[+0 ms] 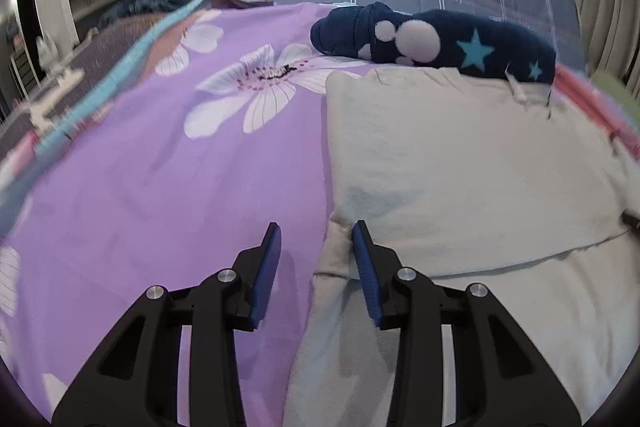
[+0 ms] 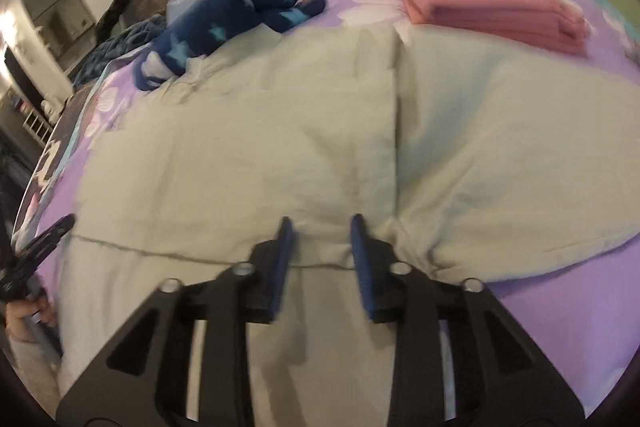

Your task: Fold small clothes

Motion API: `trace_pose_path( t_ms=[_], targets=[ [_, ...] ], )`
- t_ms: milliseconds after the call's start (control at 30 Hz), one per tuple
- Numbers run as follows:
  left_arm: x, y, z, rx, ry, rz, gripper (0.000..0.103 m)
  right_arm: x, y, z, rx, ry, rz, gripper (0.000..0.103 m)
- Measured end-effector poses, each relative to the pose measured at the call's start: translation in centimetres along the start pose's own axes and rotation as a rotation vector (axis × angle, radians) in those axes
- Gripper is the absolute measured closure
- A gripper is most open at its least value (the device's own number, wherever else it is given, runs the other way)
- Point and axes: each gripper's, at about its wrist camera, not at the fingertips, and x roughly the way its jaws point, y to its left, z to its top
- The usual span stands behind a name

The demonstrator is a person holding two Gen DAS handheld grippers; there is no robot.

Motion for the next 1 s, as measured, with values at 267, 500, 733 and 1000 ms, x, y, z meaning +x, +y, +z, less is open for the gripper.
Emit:
trace_pose_path(
  t_ms=[267, 500, 733, 1000],
  targets=[
    [-5.8, -3.2, 2.3, 0.054, -0.108, -0.088, 0.070, -8.3, -6.9, 0.3, 0.161, -0.169, -0.027, 0.070],
    [-5.7, -11.4, 3.6, 0.190, -0.153, -0.250, 0.057, -17.1, -23.6, -3.5, 0.664, -0.352, -0.124, 0.060],
    [0.6, -16.5, 1.1, 0.261, 0.024, -0.145, 0.053, -20.1, -32.1, -8.7, 0.917, -0.446, -0.112, 0.062],
    [1.3, -14.9, 0.9, 0.191, 0.035, -0.219, 0.049, -19.2, -34.6, -5.6, 0.963, -0.510, -0.176, 0.074]
  ],
)
